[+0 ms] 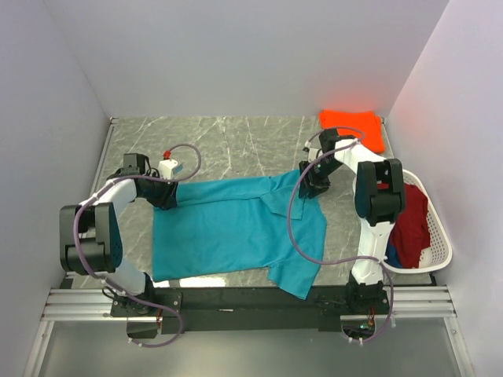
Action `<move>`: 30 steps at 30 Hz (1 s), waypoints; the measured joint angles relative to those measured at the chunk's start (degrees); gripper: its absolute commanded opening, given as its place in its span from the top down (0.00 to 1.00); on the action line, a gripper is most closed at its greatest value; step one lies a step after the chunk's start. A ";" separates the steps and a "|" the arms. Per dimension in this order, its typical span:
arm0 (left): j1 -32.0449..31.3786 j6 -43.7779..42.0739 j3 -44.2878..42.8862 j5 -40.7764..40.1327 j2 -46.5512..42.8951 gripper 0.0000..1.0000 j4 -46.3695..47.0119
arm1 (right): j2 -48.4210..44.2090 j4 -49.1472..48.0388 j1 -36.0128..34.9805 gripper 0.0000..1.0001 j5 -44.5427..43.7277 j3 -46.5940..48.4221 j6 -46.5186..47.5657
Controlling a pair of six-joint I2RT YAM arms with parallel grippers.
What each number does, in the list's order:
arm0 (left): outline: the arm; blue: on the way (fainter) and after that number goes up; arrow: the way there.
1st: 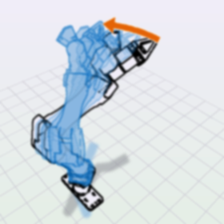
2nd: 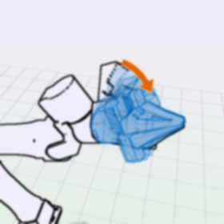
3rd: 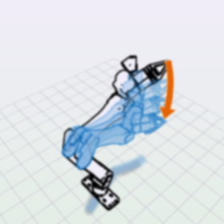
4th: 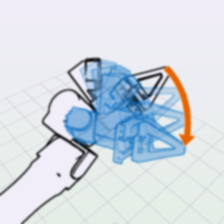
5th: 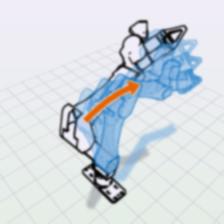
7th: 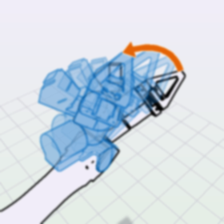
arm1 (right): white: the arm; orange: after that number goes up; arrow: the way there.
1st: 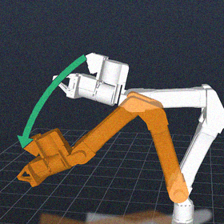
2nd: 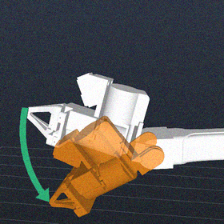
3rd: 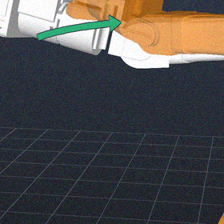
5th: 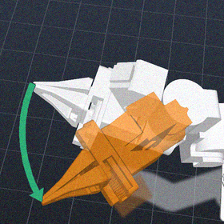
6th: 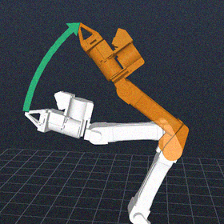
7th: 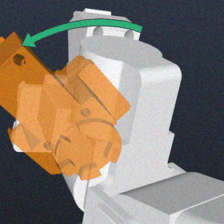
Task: Fold and stack the t-shirts
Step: Fold the tshirt
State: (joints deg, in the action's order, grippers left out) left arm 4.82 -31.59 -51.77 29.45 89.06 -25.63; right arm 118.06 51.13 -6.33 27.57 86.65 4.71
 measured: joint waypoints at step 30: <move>9.53 14.25 -17.70 -2.38 14.27 0.54 -2.97 | 5.38 3.32 2.27 0.43 2.49 21.86 -1.92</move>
State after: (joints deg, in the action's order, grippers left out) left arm 14.35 -17.34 -69.47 27.07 103.33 -28.60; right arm 123.44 54.46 -4.05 30.06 108.51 2.79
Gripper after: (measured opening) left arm 0.464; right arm 0.565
